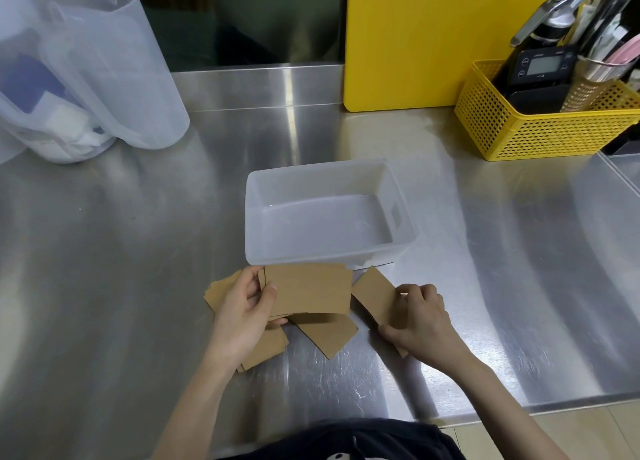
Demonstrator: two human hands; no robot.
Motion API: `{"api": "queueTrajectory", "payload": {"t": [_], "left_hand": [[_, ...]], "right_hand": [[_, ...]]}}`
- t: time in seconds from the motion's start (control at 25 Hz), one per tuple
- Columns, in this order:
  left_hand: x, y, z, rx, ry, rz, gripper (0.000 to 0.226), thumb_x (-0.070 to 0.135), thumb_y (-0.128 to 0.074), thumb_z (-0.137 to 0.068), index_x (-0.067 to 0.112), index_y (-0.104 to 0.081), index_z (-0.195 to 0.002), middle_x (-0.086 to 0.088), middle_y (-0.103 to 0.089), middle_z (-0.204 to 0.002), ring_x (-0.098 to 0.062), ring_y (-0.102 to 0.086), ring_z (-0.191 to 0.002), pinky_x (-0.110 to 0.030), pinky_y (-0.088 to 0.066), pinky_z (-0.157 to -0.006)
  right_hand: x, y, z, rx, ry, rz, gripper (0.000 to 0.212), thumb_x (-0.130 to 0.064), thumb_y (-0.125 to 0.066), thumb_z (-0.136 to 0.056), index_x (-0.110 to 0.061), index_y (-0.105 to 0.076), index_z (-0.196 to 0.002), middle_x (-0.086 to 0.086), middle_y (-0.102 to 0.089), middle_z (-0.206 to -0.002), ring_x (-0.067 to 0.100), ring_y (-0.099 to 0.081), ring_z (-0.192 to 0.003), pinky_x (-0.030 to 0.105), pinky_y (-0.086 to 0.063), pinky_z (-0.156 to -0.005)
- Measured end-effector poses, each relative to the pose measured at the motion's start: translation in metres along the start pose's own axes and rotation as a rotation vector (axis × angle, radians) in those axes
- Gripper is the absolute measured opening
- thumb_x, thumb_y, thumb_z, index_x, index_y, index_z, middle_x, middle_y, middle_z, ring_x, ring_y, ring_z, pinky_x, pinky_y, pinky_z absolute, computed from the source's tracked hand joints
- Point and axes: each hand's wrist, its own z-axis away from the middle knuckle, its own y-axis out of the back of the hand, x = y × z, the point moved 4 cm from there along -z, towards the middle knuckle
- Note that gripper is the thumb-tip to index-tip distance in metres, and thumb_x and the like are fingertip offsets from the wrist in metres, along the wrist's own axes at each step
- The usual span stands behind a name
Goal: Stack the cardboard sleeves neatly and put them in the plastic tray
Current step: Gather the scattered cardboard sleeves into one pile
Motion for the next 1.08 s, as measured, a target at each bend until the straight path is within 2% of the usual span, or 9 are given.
{"api": "queueTrajectory", "payload": {"t": [0.2,0.28,0.4,0.6,0.76,0.88,1.08], "left_hand": [[0.003,0.007,-0.001,0.046,-0.003,-0.008,0.019,0.006,-0.039,-0.091,0.020,-0.053,-0.094,0.004,-0.065,-0.089,-0.009,-0.062,-0.079,-0.014,-0.054,-0.049],[0.005,0.011,-0.001,0.057,-0.014,-0.011,0.023,0.006,-0.039,-0.091,0.024,-0.053,-0.089,0.006,-0.065,-0.087,-0.010,-0.062,-0.079,-0.015,-0.055,-0.049],[0.006,0.013,0.000,0.060,-0.018,-0.024,0.028,0.006,-0.040,-0.091,0.029,-0.053,-0.083,0.006,-0.065,-0.086,-0.011,-0.062,-0.080,-0.016,-0.055,-0.049],[0.007,0.010,0.001,0.050,-0.010,-0.017,0.026,0.008,-0.040,-0.091,0.030,-0.052,-0.086,0.007,-0.064,-0.086,-0.008,-0.063,-0.075,-0.014,-0.054,-0.049],[0.006,0.006,0.002,0.017,0.008,-0.017,0.022,0.009,-0.040,-0.091,0.027,-0.052,-0.088,0.007,-0.064,-0.088,0.000,-0.065,-0.067,-0.014,-0.054,-0.049],[0.005,-0.001,0.003,-0.022,0.023,0.018,0.023,0.009,-0.039,-0.092,0.026,-0.053,-0.086,0.003,-0.063,-0.087,-0.006,-0.063,-0.068,-0.016,-0.055,-0.049],[0.007,-0.010,0.008,-0.083,0.029,0.059,0.025,0.009,-0.037,-0.092,0.027,-0.052,-0.086,0.002,-0.062,-0.086,0.002,-0.064,-0.062,-0.016,-0.055,-0.051]], "right_hand": [[-0.010,0.017,0.008,0.014,0.130,-0.099,0.061,-0.027,-0.067,-0.073,-0.016,-0.037,-0.126,-0.001,-0.029,-0.106,0.019,-0.034,-0.108,0.026,-0.035,-0.095],[-0.014,0.022,0.008,0.029,0.157,-0.112,0.060,-0.025,-0.066,-0.074,-0.017,-0.038,-0.125,-0.002,-0.029,-0.106,0.015,-0.032,-0.104,0.024,-0.034,-0.093],[-0.018,0.024,0.010,0.022,0.185,-0.146,0.058,-0.025,-0.066,-0.073,-0.019,-0.039,-0.124,-0.003,-0.031,-0.107,0.015,-0.035,-0.108,0.023,-0.034,-0.092],[-0.032,0.022,0.012,-0.015,0.270,-0.101,0.059,-0.028,-0.065,-0.073,-0.019,-0.038,-0.125,-0.003,-0.030,-0.109,0.017,-0.034,-0.111,0.031,-0.039,-0.097],[-0.047,0.018,0.014,-0.041,0.361,-0.108,0.060,-0.026,-0.065,-0.073,-0.021,-0.037,-0.126,-0.003,-0.030,-0.111,0.017,-0.033,-0.112,0.021,-0.033,-0.092],[-0.062,0.014,0.014,-0.060,0.431,-0.101,0.065,-0.024,-0.065,-0.074,-0.020,-0.034,-0.130,-0.004,-0.029,-0.112,0.014,-0.033,-0.112,0.015,-0.029,-0.091],[-0.084,0.009,0.012,-0.018,0.552,-0.017,0.063,-0.017,-0.063,-0.075,-0.019,-0.034,-0.132,0.002,-0.032,-0.117,0.018,-0.031,-0.111,0.012,-0.023,-0.090]]}}
